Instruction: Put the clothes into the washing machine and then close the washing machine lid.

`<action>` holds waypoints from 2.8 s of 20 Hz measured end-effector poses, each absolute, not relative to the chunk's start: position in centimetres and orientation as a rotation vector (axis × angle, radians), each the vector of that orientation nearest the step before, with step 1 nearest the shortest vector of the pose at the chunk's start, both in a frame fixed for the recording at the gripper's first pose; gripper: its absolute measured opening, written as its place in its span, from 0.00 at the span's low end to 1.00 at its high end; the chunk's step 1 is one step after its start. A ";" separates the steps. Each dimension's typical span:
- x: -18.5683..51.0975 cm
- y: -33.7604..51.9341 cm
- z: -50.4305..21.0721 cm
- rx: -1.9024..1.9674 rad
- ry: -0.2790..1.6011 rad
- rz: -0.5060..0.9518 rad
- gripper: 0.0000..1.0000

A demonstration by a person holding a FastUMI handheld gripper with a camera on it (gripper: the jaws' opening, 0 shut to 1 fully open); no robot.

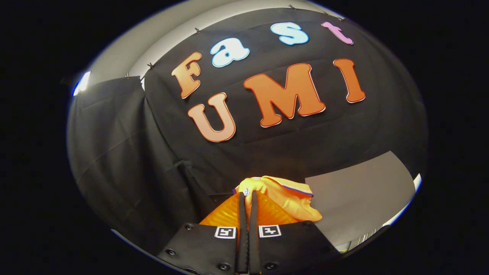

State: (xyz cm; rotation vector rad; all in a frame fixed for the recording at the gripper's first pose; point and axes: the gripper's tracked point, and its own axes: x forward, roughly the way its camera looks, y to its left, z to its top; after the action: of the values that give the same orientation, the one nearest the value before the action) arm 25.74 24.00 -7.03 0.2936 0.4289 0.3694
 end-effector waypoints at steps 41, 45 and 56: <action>31.2 37.5 -52.8 0.104 1.005 0.356 0.09; 30.7 37.1 -55.2 0.058 1.064 0.339 0.09; 31.1 36.0 -58.4 0.022 1.123 0.251 0.15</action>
State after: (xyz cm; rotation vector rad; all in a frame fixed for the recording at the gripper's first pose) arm 31.14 36.03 -58.41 0.0220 1.1229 0.2513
